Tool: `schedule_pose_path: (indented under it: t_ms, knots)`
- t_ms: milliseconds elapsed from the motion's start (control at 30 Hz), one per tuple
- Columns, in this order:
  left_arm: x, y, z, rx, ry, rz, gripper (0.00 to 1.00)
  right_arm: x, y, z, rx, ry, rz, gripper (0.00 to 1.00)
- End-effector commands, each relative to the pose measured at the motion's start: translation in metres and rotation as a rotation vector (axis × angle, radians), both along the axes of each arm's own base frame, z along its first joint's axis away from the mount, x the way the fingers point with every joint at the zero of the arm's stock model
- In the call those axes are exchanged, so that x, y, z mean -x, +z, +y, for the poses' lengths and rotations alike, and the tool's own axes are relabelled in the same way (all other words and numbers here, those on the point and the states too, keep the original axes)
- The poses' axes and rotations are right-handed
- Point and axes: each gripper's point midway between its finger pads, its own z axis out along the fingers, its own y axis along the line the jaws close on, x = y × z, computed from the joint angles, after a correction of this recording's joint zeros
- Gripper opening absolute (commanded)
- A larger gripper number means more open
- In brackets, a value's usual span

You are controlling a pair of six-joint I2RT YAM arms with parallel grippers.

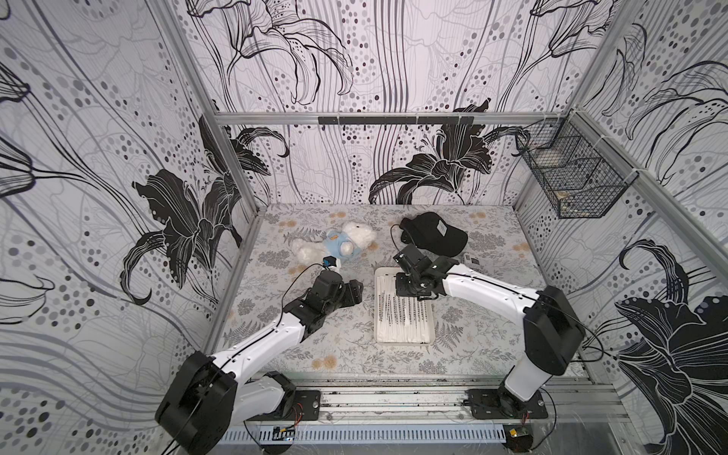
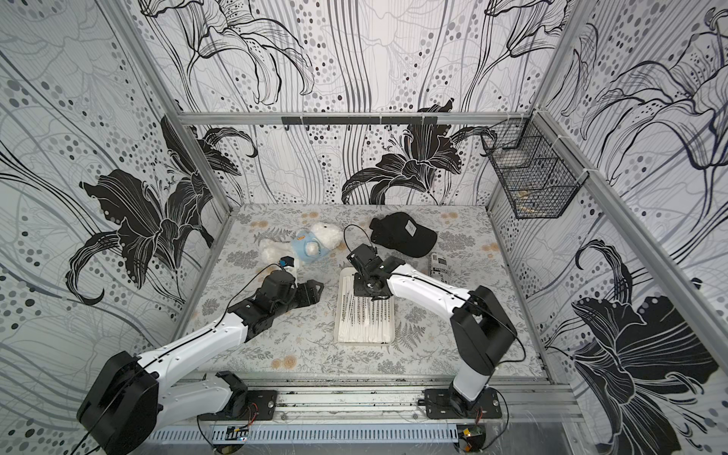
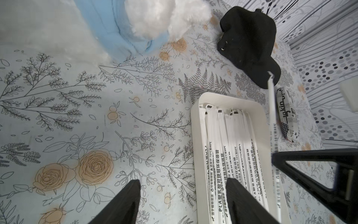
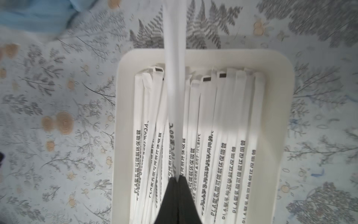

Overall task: Put the straws into the storage box
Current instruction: Place the straw in the storage box.

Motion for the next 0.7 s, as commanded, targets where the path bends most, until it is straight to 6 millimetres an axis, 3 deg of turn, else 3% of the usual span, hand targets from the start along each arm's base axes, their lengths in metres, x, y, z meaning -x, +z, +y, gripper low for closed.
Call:
schedule_pose_path:
  t_ms: [0, 367, 667]
  knots:
    - [-0.003, 0.009, -0.007, 0.048, -0.016, -0.035, 0.75, 0.006, -0.016, 0.007, -0.011, -0.034, 0.034, 0.05]
    - [-0.004, 0.008, -0.011, 0.066, -0.028, -0.037, 0.74, 0.014, -0.057, -0.003, 0.064, -0.045, 0.094, 0.07]
    - [-0.005, 0.008, -0.012, 0.069, -0.031, -0.039, 0.74, 0.02, -0.064, -0.011, 0.088, -0.06, 0.107, 0.09]
